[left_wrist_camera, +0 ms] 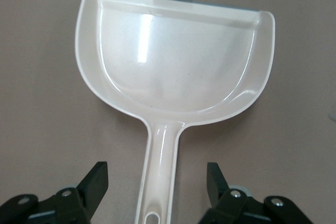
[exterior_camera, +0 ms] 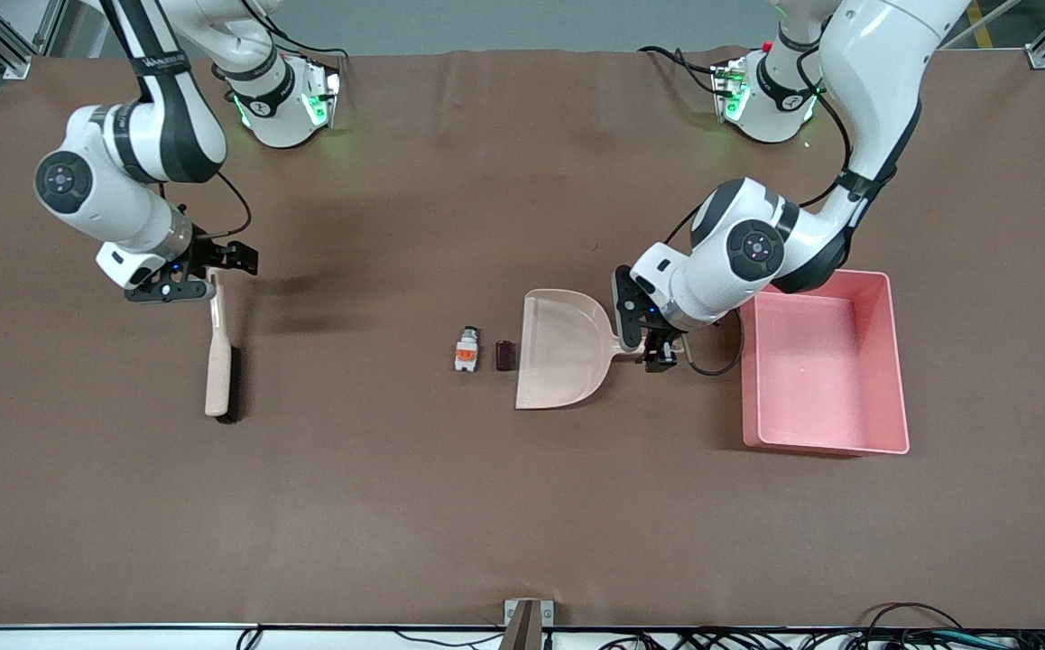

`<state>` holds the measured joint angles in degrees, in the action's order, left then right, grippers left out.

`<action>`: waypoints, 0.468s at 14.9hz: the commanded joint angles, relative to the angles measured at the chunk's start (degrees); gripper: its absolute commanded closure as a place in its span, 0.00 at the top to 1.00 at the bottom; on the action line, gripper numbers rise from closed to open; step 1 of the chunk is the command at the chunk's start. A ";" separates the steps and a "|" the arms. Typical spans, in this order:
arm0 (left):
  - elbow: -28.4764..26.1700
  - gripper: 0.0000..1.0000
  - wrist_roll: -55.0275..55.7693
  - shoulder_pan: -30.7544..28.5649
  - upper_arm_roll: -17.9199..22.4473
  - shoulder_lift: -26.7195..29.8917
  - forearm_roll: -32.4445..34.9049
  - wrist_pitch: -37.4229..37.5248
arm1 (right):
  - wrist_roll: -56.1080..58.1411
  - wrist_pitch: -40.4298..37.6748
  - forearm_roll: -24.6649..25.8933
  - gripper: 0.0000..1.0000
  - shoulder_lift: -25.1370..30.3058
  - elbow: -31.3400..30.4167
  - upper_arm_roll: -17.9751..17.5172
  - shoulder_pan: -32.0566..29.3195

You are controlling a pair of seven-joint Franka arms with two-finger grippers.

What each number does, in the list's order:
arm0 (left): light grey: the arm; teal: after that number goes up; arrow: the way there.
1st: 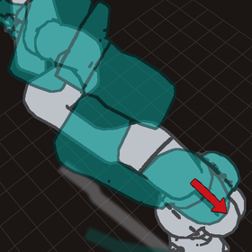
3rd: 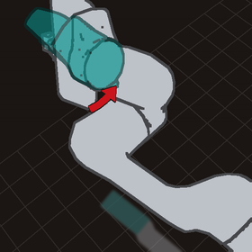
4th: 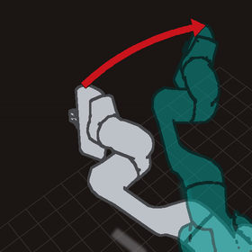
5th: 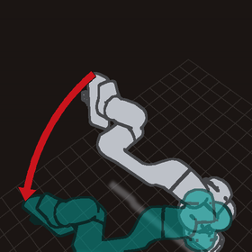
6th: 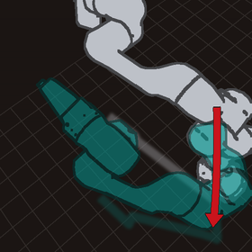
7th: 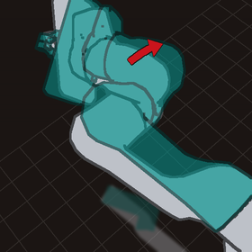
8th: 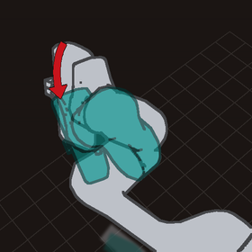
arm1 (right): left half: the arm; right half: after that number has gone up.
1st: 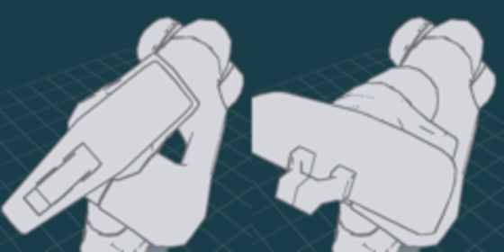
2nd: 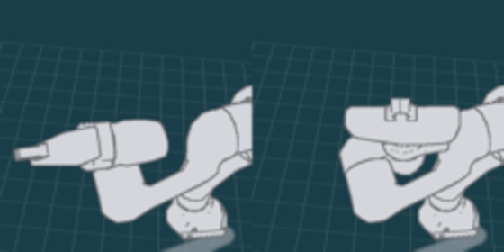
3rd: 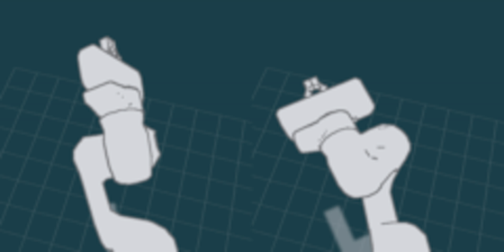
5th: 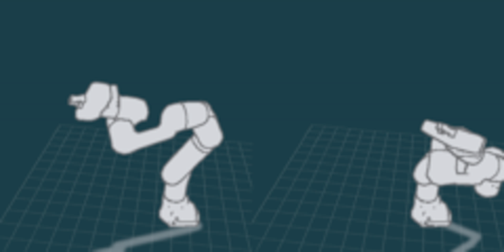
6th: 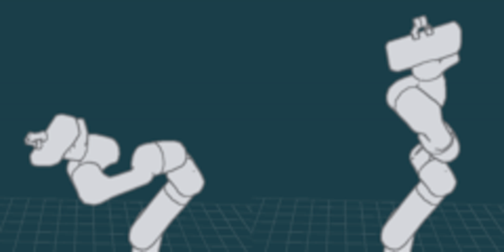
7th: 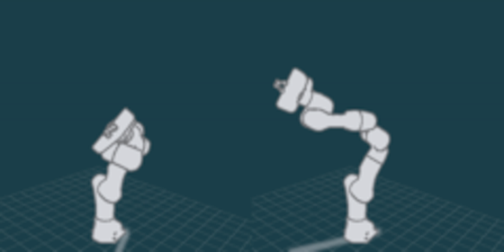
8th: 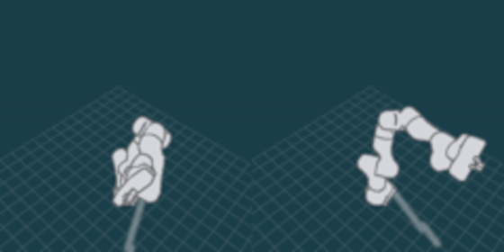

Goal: Clean e-waste and dump in bin
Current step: 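Grasp the dustpan handle with the left gripper while the right gripper grasps the brush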

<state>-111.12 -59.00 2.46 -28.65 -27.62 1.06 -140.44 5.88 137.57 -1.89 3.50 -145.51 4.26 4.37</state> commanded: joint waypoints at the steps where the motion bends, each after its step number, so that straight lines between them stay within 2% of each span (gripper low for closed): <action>1: 0.11 0.84 -1.20 -0.35 -0.53 -1.47 1.75 -0.89 | 5.01 6.89 0.31 0.98 0.65 -3.38 -0.39 -3.48; 7: 0.46 0.77 -0.76 0.78 -0.53 -3.40 6.41 -1.77 | 5.02 16.39 0.31 0.94 -7.17 -3.11 -0.48 -5.15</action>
<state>-111.10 -59.78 2.60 -28.81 -30.50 6.01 -141.61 10.45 150.47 -1.86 -1.46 -148.29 4.38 0.64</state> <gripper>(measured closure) 0.216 0.035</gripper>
